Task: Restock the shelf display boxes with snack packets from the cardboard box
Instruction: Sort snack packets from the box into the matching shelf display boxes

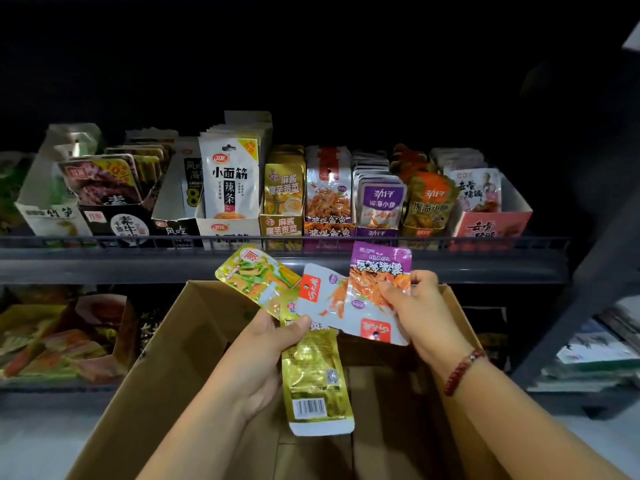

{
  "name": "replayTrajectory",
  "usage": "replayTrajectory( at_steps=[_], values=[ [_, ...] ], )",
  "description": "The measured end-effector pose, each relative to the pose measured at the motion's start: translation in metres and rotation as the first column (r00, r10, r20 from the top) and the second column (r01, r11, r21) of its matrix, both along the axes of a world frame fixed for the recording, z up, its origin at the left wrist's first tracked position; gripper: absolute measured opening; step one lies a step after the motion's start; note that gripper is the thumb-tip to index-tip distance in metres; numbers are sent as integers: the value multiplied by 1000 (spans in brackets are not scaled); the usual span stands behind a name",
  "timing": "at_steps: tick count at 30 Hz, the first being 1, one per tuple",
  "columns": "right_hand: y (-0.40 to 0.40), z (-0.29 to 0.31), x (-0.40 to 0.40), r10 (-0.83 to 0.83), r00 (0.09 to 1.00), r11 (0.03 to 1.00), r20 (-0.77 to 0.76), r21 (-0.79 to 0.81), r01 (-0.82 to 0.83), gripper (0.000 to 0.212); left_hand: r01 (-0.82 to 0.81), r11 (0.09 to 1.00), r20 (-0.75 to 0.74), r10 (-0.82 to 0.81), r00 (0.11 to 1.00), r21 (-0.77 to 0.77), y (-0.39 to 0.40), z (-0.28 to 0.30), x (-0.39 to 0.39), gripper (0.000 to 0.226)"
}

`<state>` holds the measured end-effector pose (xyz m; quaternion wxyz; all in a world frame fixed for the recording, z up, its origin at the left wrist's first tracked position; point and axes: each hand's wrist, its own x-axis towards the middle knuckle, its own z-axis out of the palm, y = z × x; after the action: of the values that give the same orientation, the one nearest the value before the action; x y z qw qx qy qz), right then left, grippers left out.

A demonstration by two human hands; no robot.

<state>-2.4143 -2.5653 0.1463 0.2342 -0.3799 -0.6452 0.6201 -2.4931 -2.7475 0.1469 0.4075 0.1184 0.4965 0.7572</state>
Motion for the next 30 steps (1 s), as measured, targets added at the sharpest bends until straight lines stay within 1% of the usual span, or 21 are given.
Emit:
replayTrajectory(
  at_steps=[4, 6, 7, 10, 11, 13, 15, 17, 21, 24, 26, 28, 30],
  values=[
    [-20, -6, -2, 102, 995, 995, 5, 2, -102, 29, -119, 993, 18, 118, 993, 28, 3, -1, 2, 29],
    [-22, -8, -4, 110, 994, 993, 24, 30, -111, 29, -148, 989, 24, 148, 989, 20, 3, -2, 0, 28],
    [-21, -10, -4, 99, 995, 994, 32, 50, -101, 28, -154, 988, 24, 154, 988, 11, 2, -2, 0, 27],
    [-17, -11, -4, 1, 994, 971, 111, 238, -28, 23, -147, 989, 25, 147, 989, 6, 2, -3, 1, 27],
    [-15, -11, -4, -22, 994, 965, 107, 261, -7, 23, -145, 989, 32, 144, 989, 9, 3, -4, 1, 28],
    [-12, -8, -2, -50, 998, 980, 35, 194, 43, 21, -154, 988, 38, 154, 987, 20, 3, -5, 2, 30],
    [-9, -5, -1, -64, 995, 995, -77, 70, 69, 16, -180, 983, 28, 179, 983, 41, 4, -4, 2, 30],
    [-11, 0, 1, -65, 982, 997, -176, -51, 57, 15, -202, 977, 27, 201, 979, 64, 3, -4, 2, 30],
    [-28, 2, 1, -31, 972, 971, -233, -236, -25, 17, -242, 967, 2, 242, 970, 84, 6, -4, 6, 31],
    [-50, -1, -1, 27, 969, 950, -248, -296, -102, 17, -240, 966, -21, 243, 970, 96, 9, -5, 9, 30],
    [-62, -2, -2, 44, 970, 940, -240, -318, -121, 16, -245, 966, -31, 248, 968, 86, 9, -6, 10, 29],
    [-66, -1, -2, 45, 975, 948, -217, -299, -110, 16, -273, 959, -51, 277, 959, 83, 9, -6, 11, 29],
    [-64, 1, -1, 42, 982, 967, -183, -241, -87, 20, -309, 946, -64, 316, 947, 99, 8, -5, 9, 31]
  ],
)
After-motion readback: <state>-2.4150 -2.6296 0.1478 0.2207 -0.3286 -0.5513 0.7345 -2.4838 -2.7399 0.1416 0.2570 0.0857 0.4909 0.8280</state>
